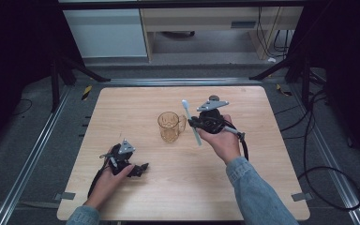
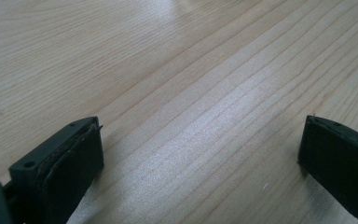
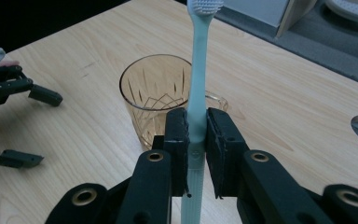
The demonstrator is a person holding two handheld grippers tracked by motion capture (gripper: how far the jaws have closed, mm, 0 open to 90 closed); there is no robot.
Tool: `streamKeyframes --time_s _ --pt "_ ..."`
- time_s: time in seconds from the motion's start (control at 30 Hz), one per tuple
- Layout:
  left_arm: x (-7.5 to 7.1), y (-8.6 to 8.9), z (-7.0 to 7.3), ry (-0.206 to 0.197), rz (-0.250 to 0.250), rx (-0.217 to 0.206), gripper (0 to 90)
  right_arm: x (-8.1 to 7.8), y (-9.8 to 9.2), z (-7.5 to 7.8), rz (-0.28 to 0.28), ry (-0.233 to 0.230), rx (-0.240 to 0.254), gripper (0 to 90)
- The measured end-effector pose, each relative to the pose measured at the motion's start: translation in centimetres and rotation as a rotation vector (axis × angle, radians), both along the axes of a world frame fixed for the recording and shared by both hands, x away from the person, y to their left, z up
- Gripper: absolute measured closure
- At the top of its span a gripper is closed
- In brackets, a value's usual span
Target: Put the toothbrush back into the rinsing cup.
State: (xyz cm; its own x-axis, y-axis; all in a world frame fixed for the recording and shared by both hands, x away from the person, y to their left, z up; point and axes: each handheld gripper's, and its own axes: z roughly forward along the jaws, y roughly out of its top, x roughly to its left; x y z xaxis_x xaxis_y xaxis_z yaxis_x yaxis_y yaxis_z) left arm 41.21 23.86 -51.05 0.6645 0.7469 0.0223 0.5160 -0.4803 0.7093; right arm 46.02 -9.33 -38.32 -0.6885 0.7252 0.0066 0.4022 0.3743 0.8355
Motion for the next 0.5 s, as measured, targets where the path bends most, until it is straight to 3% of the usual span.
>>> streamKeyframes --time_s 0.5 --pt "0.00 0.00 0.00 0.000 0.000 0.000 0.0 -0.12 0.44 0.73 -0.037 -0.081 0.097 79.0"
